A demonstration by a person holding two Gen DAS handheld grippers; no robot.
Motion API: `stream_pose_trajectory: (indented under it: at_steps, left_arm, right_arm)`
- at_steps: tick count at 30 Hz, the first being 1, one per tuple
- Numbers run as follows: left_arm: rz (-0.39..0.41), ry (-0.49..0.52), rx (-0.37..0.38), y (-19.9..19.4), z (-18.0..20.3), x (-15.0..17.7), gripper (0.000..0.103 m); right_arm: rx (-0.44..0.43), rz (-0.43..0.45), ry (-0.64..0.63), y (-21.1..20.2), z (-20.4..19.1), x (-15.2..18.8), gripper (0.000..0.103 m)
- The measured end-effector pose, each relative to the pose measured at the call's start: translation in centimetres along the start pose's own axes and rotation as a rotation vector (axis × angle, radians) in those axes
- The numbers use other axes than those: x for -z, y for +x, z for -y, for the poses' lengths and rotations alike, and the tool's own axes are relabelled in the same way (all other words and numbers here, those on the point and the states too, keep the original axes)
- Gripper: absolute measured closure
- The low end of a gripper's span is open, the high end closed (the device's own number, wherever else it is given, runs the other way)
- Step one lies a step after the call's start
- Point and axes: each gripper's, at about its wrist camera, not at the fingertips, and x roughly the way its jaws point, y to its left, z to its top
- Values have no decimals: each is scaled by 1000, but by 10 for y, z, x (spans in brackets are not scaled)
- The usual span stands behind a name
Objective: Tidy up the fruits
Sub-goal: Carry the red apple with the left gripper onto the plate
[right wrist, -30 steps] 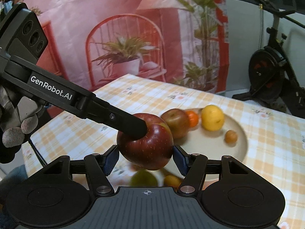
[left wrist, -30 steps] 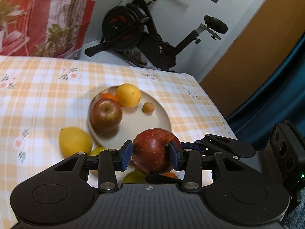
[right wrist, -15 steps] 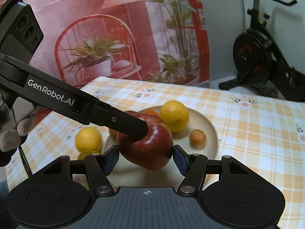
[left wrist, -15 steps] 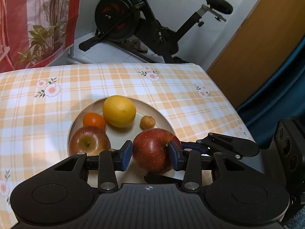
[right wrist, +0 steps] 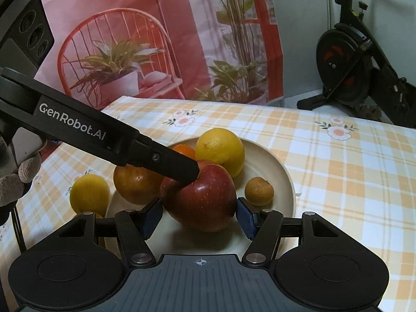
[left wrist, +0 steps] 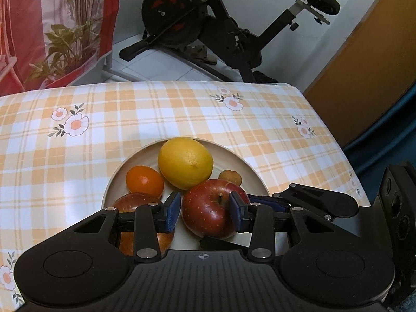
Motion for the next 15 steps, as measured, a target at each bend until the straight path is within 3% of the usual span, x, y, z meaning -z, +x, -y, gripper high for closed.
stream_pose_trajectory:
  at_steps: [15]
  left_arm:
    - [15, 3, -7, -1, -3, 2, 61]
  right_arm:
    - [-16, 5, -12, 6, -7, -1, 45]
